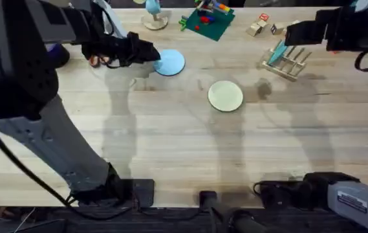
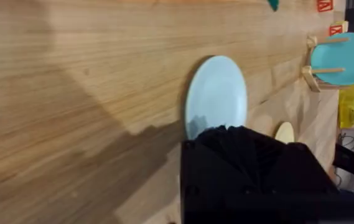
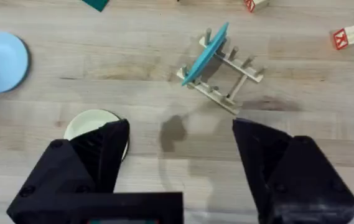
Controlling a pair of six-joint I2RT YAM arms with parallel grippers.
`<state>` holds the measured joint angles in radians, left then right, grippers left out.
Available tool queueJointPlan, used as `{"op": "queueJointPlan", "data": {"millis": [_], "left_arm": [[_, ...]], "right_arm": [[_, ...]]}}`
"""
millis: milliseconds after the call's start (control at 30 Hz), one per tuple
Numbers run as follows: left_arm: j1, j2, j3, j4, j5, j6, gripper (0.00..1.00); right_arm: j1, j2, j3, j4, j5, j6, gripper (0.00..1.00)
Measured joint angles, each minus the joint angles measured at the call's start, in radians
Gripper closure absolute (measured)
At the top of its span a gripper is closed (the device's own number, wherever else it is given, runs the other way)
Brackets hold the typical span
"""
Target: Pick up the plates from the table one by one and place each into a slot on the dish rack.
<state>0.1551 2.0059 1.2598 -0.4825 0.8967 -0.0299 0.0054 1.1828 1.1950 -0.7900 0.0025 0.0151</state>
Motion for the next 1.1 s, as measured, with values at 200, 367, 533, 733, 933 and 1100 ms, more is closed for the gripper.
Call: {"op": "queueJointPlan", "data": {"millis": [200,367,533,733,933,1100], "left_arm": [[0.0,0.055,0.002,0.016,0.014,0.0,0.96],[0.001,0.084,0.015,0.046,0.039,0.0,0.961],[0.004,0.101,0.019,0.049,0.064,0.001,0.961],[0.003,0.101,0.025,0.018,0.065,0.015,0.962],[0.003,0.101,0.026,-0.011,0.064,0.031,0.961],[0.003,0.101,0.026,-0.012,0.065,0.039,0.961]], "right_arm": [[0.0,0.0,0.0,0.0,0.0,0.0,0.005],[0.0,0.0,0.0,0.0,0.0,0.0,0.006],[0.0,0.0,0.0,0.0,0.0,0.0,0.006],[0.0,0.0,0.0,0.0,0.0,0.0,0.005],[0.0,0.0,0.0,0.0,0.0,0.0,0.005],[0.0,0.0,0.0,0.0,-0.006,0.002,0.006]]}}
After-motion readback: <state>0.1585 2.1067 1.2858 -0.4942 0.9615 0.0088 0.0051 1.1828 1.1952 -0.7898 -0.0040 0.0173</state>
